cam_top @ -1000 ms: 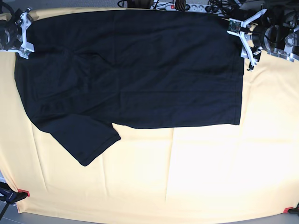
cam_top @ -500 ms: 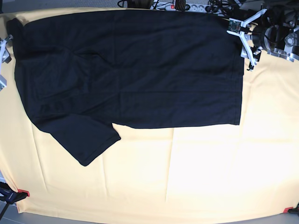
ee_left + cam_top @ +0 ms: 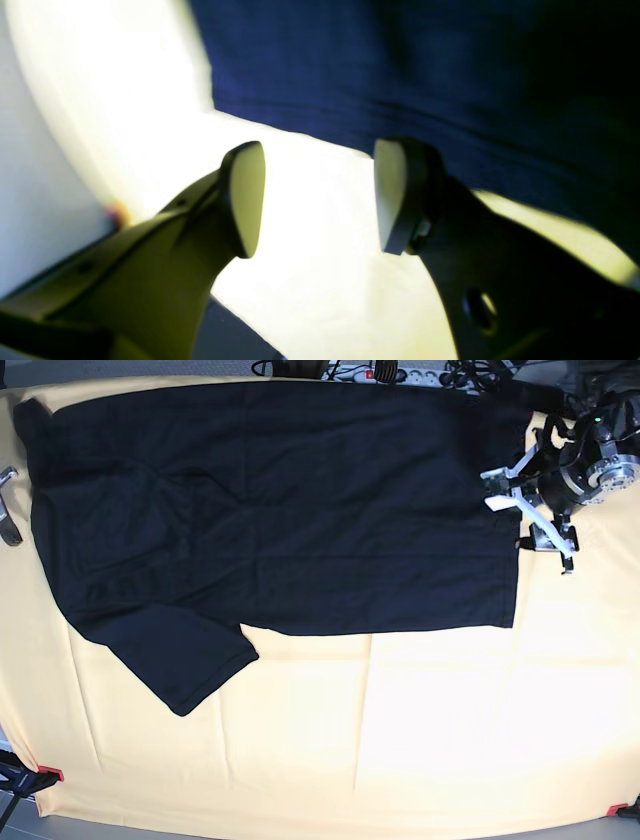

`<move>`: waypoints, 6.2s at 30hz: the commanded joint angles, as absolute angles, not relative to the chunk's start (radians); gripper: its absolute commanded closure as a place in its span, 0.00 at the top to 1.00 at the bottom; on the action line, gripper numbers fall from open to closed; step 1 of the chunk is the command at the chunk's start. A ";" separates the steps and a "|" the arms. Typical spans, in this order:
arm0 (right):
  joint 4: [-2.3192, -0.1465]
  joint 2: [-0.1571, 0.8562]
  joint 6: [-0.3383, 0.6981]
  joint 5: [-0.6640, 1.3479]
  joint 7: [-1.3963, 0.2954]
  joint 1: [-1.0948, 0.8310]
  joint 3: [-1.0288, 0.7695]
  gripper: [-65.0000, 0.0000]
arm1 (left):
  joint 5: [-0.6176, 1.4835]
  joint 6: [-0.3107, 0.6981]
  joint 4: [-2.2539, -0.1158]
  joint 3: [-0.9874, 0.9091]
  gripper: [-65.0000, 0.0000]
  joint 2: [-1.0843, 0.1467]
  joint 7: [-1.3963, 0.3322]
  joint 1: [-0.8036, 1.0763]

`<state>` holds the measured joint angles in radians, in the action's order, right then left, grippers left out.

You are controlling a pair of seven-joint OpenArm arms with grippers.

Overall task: Fold the T-shirt properly
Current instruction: 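Open both grippers and release the shirt edge, then move the left gripper down along the shirt's side edge, then lower the right gripper to the shirt's opposite end and grasp it, then fold the shirt's long edge over with both grippers, narrowing the strip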

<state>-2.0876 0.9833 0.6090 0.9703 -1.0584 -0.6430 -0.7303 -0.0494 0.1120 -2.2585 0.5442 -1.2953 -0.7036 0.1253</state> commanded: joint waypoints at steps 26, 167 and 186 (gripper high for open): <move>-2.078 0.841 0.314 0.646 -0.675 -0.581 -0.739 0.52 | -0.013 -0.316 -2.066 0.046 0.52 -0.766 -0.645 0.116; -0.764 0.596 0.698 1.105 -0.917 0.299 -0.346 0.04 | 0.828 0.487 -1.054 -0.088 0.00 -0.504 -0.920 -0.444; -0.765 0.682 0.698 1.155 -0.974 0.421 -0.347 0.00 | 0.915 0.556 -1.054 -0.088 0.00 -0.505 -0.909 -0.470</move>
